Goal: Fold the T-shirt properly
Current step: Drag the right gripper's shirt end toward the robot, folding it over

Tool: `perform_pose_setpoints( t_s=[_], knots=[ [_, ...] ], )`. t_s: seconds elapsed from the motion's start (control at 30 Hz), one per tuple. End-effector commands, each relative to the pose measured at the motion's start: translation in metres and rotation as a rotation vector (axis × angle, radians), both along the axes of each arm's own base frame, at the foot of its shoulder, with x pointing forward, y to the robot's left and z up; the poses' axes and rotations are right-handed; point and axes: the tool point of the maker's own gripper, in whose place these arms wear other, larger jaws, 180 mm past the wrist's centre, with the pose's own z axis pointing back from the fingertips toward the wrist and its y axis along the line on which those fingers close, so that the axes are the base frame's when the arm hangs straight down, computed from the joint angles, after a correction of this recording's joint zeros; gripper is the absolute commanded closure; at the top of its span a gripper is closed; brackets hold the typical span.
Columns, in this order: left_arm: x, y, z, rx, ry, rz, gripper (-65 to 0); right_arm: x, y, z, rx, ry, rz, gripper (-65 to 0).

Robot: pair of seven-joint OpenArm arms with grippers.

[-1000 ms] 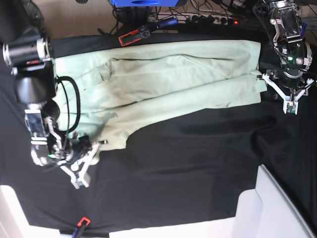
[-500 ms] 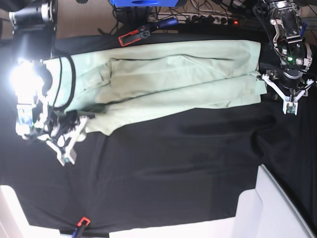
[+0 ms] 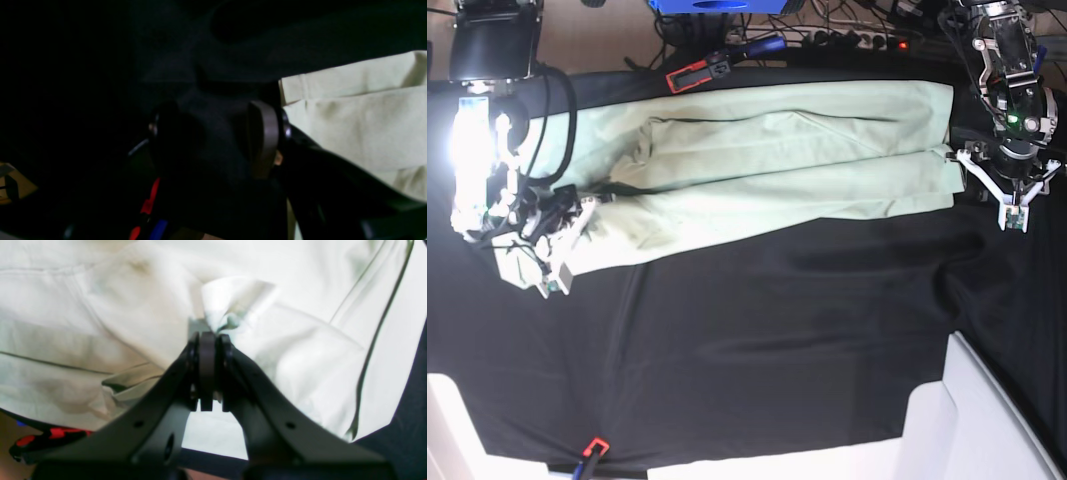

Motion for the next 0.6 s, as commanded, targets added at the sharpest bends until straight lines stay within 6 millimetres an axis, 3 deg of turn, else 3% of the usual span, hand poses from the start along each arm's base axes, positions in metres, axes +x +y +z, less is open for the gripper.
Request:
perform_pose_setpoints(
  t_s=[0.0, 0.27, 0.33, 0.5, 0.57],
  knots=[
    [0.008, 0.007, 0.014, 0.034, -0.04, -0.006, -32.4, 0.013, -0.002, 0.012, 0.001, -0.052, -0.003, 0.0],
    [0.008, 0.007, 0.014, 0.034, -0.04, -0.006, -32.4, 0.001, -0.005, 0.004, 0.023, -0.03, -0.052, -0.1],
    [0.008, 0.007, 0.014, 0.034, -0.04, -0.006, -32.4, 0.0, -0.017, 0.009, 0.054, -0.048, -0.153, -5.2],
    [0.008, 0.007, 0.014, 0.035, -0.039, -0.006, -32.6, 0.0, -0.037, 0.021, 0.059, -0.094, -0.279, -24.8],
    [0.008, 0.007, 0.015, 0.035, -0.041, -0.006, -32.6, 0.001, -0.042, 0.029, 0.054, -0.118, -0.334, -25.5]
  ],
)
